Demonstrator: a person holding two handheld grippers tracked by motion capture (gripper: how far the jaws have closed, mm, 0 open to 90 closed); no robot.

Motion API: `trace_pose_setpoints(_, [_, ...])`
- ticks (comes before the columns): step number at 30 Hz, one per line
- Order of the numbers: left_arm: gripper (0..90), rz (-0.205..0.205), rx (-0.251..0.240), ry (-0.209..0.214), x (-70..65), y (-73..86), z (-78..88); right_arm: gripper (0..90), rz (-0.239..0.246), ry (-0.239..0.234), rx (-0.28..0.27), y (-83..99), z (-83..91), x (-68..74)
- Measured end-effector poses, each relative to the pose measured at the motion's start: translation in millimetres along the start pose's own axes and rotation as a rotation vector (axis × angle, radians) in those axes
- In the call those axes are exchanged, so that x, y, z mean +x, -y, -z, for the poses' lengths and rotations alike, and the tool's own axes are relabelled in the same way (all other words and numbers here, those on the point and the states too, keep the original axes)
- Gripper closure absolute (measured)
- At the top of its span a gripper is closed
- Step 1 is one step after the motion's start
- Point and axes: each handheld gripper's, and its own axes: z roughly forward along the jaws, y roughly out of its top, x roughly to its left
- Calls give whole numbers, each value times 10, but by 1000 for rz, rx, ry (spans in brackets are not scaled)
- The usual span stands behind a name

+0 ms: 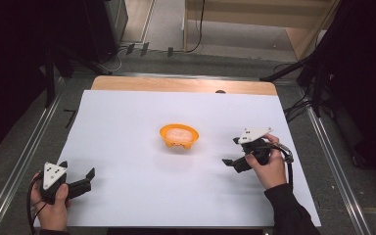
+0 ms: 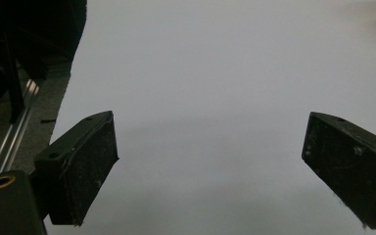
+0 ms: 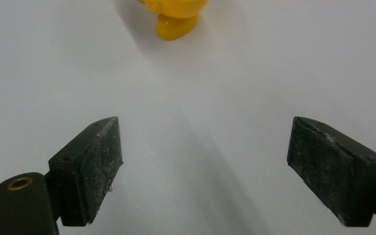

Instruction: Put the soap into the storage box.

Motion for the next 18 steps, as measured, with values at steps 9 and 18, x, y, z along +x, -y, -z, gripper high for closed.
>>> trace_pose_setpoints(9, [67, 0, 3, -7, -6, -2, -3, 138, -21, 20, -25, 209, 134, 44])
trace_pose_setpoints(18, [67, -2, 6, -5, -4, -3, -2, 137, -35, 41, -33, 382, 213, 66])
